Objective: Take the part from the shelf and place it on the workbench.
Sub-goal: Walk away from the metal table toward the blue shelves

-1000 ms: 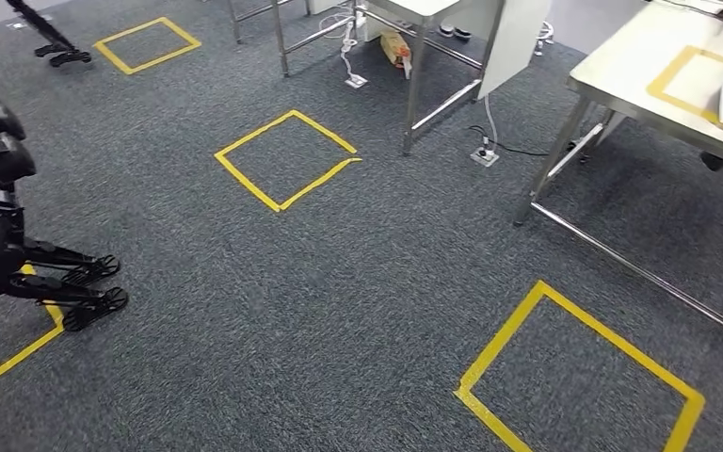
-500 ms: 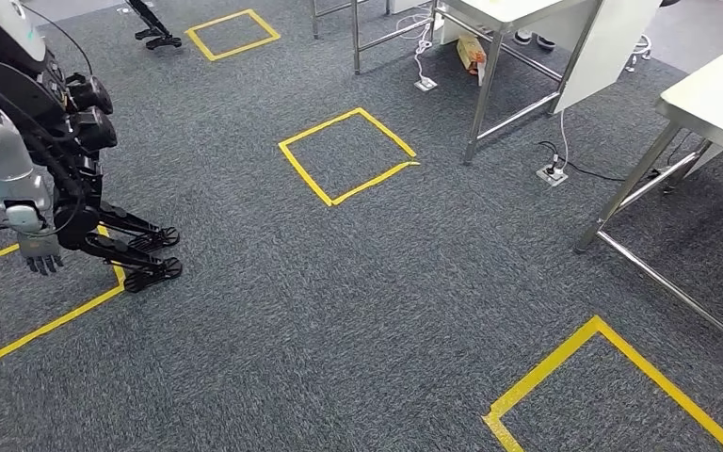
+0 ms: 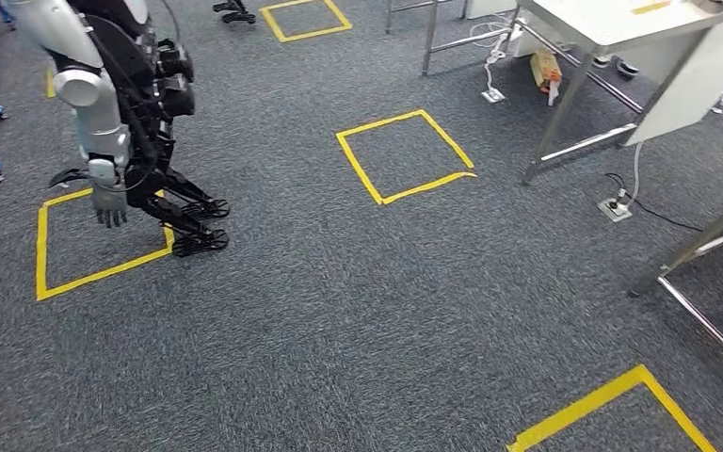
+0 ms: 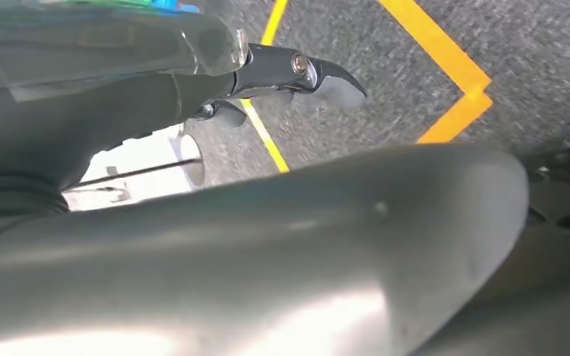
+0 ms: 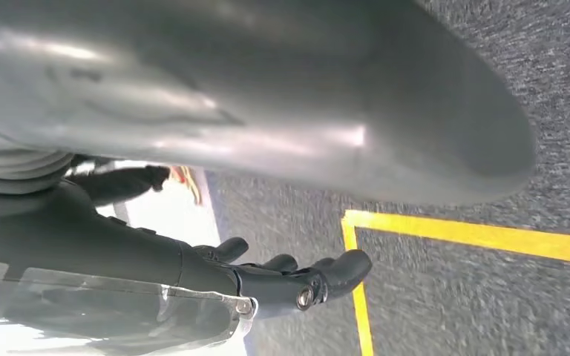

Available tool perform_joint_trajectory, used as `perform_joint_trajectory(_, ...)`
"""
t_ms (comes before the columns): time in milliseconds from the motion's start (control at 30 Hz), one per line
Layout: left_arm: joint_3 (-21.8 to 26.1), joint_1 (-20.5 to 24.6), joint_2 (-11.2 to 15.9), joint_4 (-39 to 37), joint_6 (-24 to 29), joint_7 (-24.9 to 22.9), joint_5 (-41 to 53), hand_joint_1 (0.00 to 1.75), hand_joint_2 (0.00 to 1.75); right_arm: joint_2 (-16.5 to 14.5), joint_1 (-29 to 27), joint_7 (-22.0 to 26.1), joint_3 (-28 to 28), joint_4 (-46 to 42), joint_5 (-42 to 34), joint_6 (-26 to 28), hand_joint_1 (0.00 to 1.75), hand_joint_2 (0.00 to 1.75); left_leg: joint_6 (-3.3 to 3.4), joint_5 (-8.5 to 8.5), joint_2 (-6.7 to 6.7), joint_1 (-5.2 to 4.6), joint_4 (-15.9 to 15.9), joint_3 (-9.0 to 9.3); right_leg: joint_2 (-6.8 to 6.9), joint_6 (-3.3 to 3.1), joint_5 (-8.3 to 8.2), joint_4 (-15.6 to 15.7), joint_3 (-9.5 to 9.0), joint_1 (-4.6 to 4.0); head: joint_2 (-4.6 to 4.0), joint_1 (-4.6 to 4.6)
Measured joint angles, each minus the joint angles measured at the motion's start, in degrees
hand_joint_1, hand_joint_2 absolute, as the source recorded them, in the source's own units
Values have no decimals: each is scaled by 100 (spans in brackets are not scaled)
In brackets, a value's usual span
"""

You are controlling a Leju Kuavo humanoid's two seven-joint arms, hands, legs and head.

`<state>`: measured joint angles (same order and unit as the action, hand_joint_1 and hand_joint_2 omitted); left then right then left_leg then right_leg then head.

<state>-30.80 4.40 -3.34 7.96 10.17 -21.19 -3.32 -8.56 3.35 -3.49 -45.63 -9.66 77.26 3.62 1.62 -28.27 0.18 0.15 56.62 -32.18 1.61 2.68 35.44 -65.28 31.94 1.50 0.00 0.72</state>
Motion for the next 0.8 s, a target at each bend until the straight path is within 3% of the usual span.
perform_joint_trajectory(67, 0, 6, -6, 0, -2, -6, 0, 0, 0, 10, -24, 1, 0, 0, -1, -2, 0, 0, 23, -2, -163, -9, 2, 1, -111, -10, 281, -810, 421, -16, 0, -50)
perform_joint_trajectory(100, 0, 2, -7, -1, -2, -13, -1, 0, 0, 14, -30, 1, -1, 0, -1, -3, 0, 0, 25, -4, -248, -12, 4, 7, -125, -23, 263, -963, 530, -21, 0, -68)
perform_joint_trajectory(133, 0, -2, -6, -1, -3, -21, -1, 0, 0, 16, -31, 1, -1, 0, -1, -3, 0, 0, 23, -6, -333, -11, 8, 16, -138, -39, 129, -870, 528, -21, 0, -78)
perform_joint_trajectory(167, 0, -4, -6, -1, -3, -31, -1, 0, 0, 16, -29, 1, -1, 0, 0, -3, 0, 0, 15, -11, -421, -8, 13, 30, -171, -57, -93, -548, 415, -15, 0, -86)
perform_joint_trajectory(233, 0, 0, -11, -1, -3, -48, -1, 0, 0, 15, -28, 4, 1, 1, 0, -2, 0, 0, -25, -33, -587, -8, 43, 35, -415, -69, -492, 279, 89, 16, 0, -109)
perform_joint_trajectory(300, 0, 5, -14, -1, -3, -56, -1, 0, 0, 12, -27, 8, 2, 2, 0, -3, 0, 0, -89, -44, -719, -2, 69, -3, -620, -81, -608, 673, -68, 27, 0, -116)
perform_joint_trajectory(367, -1, -12, -10, -2, -3, -58, -1, 0, 0, 7, -18, 10, 0, 2, 0, -4, 0, 0, -166, -26, -833, 26, 56, -37, -565, -142, -605, 687, -88, 3, 0, -106)
perform_joint_trajectory(400, -2, -26, -9, -4, -3, -58, -1, 0, 0, 8, -10, 10, -3, 1, 0, -3, 0, 0, -197, -38, -788, 31, 72, -54, -504, -180, -614, 695, -101, -2, 0, -99)
perform_joint_trajectory(467, -2, -27, -10, -6, -3, -60, -1, 0, 0, 10, -4, 12, -6, -1, 0, -2, 0, 0, -240, -216, -477, 18, 361, -199, -358, -253, -627, 714, -111, 0, 0, -38)
perform_joint_trajectory(500, -2, -17, -11, -7, -3, -60, -1, 0, 0, 15, -12, 12, -8, -1, 0, -2, 0, 0, -250, -388, -270, 9, 683, -361, -272, -277, -623, 716, -113, -12, 0, -5)
perform_joint_trajectory(533, -2, -6, -14, -7, -3, -61, -1, 0, 0, 16, -23, 13, -9, -1, 0, -2, 0, 0, -259, -569, -146, 7, 1073, -561, -183, -298, -615, 715, -110, -26, 0, 26)
perform_joint_trajectory(600, -3, -4, -20, -7, -3, -66, -1, 0, 0, 21, -35, 12, -11, 0, 0, -6, 0, 0, -265, -753, -79, 11, 1658, -863, -10, -315, -603, 715, -108, -49, 0, 40)
perform_joint_trajectory(633, -3, -12, -22, -7, -4, -71, -1, 0, 0, 22, -31, 12, -11, 0, 0, -9, 0, 0, -260, -686, -72, 11, 1651, -859, 67, -318, -595, 714, -112, -55, 0, 48)
perform_joint_trajectory(667, -3, -19, -22, -7, -4, -75, -1, 0, 0, 23, -25, 12, -11, 0, 0, -11, 0, 0, -249, -531, -53, 8, 1416, -734, 138, -317, -587, 714, -121, -59, 0, 54)
perform_joint_trajectory(733, -4, -14, -18, -7, -4, -84, -1, 0, 0, 22, -16, 12, -11, 0, 2, -15, 0, 0, -206, -184, 141, -29, 600, -290, 265, -294, -561, 712, -152, -74, 0, 71)
perform_joint_trajectory(800, -3, 12, -15, -6, -9, -92, -2, 0, 0, 22, -12, 13, -11, 0, 10, -20, 0, 0, -160, -57, 311, -86, 114, -32, 369, -249, -530, 708, -179, -93, 0, 78)
